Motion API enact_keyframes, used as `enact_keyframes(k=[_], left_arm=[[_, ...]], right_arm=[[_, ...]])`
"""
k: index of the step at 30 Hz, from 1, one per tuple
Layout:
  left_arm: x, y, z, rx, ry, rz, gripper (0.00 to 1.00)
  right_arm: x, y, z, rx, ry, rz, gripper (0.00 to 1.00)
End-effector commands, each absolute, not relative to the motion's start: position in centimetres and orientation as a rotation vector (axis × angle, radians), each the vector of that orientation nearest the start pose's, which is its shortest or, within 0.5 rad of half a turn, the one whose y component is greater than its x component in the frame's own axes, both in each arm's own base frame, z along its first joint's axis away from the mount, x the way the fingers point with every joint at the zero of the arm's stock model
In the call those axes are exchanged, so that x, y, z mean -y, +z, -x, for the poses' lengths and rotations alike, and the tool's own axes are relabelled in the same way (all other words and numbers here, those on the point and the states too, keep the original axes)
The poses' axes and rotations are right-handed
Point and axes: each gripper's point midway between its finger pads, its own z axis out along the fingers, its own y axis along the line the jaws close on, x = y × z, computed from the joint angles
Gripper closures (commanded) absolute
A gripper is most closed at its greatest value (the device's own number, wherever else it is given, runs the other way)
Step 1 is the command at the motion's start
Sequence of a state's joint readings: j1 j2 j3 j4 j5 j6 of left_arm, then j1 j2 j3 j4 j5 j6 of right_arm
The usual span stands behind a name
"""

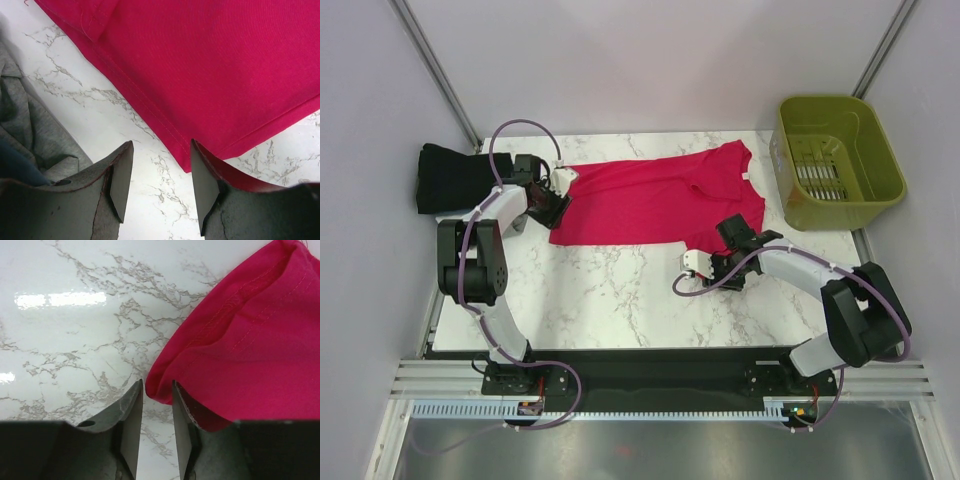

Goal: Fold and stack the t-shirts
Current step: Fold the tshirt

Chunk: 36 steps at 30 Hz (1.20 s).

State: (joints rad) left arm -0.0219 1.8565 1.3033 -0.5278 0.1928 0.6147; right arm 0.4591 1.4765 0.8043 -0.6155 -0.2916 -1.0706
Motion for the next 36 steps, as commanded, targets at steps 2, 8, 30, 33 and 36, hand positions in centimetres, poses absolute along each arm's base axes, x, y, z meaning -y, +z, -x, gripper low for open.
enact_keyframes(k=[2,8,30,33,36], left_arm=[[1.8,5.6,-43.0,-2.475,-0.045,-0.815,0.44],[2.1,5.0,-41.1,-2.551,-0.128,-0.744,0.44],[1.1,2.2,-38.4,-2.716,-0.210,-0.585,0.52],[1.1,1.8,-38.2,-2.725,-0.220,-0.584,0.53],[1.4,1.6,-38.0,-2.736,-0.252,-0.583,0.66]], right_arm=[[-14.3,2.1,-25.1,-1.935,0.259,1.951,0.66],[-14.2,2.2,-25.4,-1.957,0.240,1.924,0.98],[-14.3,2.3,-26.1,-2.007,0.220,1.848,1.00],[-14.3,2.2,-26.0,-2.011,0.224,1.839,1.00],[-14.3,2.2,-26.0,-2.018,0.218,1.837,1.00]])
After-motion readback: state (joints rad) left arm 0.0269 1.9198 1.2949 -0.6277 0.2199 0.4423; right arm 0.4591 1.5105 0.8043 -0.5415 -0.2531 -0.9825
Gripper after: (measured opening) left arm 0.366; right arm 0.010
